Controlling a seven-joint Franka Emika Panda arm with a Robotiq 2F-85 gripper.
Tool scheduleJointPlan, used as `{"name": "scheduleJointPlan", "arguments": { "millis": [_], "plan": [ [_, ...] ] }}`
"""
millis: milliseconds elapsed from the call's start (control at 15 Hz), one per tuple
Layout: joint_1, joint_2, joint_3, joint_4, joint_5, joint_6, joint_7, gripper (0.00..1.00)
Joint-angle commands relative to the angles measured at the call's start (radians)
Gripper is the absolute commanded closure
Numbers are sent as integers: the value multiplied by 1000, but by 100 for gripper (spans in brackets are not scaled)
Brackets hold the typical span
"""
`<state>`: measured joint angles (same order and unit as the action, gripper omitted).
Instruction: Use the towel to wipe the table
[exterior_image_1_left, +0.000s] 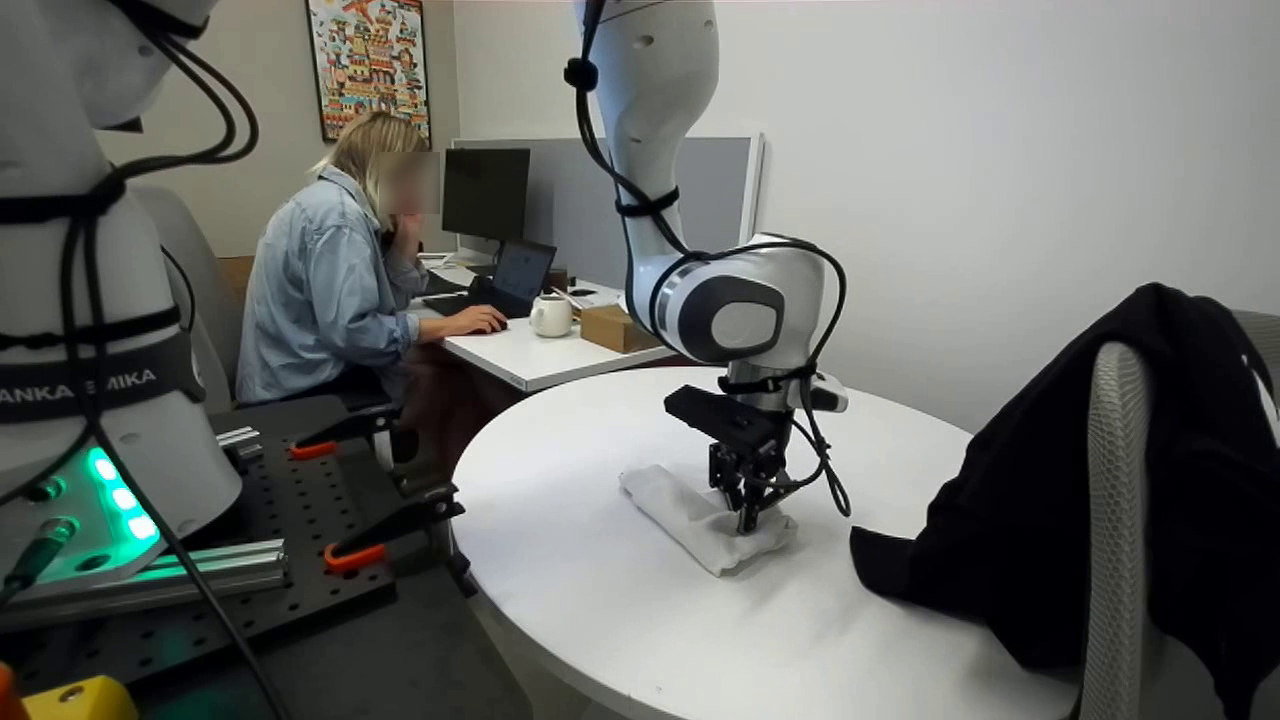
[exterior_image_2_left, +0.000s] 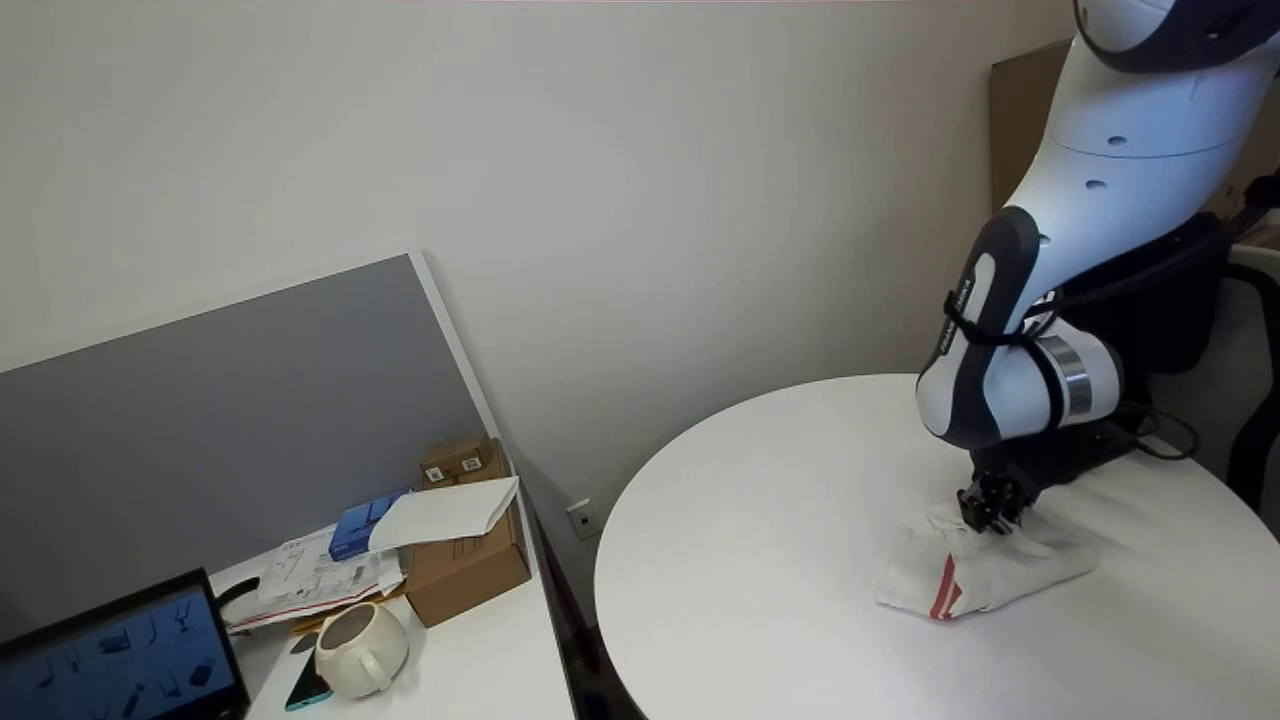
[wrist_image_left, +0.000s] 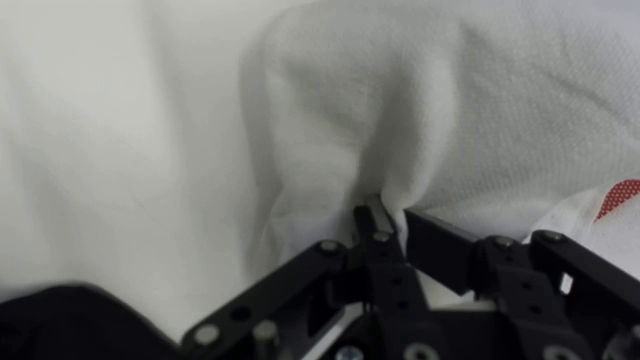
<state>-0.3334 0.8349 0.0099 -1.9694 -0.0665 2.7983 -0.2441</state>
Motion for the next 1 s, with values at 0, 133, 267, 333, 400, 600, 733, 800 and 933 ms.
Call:
{"name": "scheduleJointPlan", "arguments": {
  "millis": [0, 133, 267, 333, 400, 600, 733, 800, 933],
  "plan": [
    [-29, -45, 46, -119, -5, 92, -92, 98],
    [-42, -68, 63, -188, -23, 141, -137, 98],
    [-52, -89, 66, -257, -47, 183, -172, 98],
    [-58, -99, 60, -290, -60, 193, -185, 98],
    [-61, -107, 54, -315, -72, 200, -194, 98],
    [-71, -128, 16, -364, -99, 202, -200, 98],
    [-79, -132, -16, -364, -107, 192, -192, 98],
    [-87, -130, -29, -356, -107, 186, -190, 98],
    [-119, -121, -42, -315, -103, 166, -198, 98]
  ]
}}
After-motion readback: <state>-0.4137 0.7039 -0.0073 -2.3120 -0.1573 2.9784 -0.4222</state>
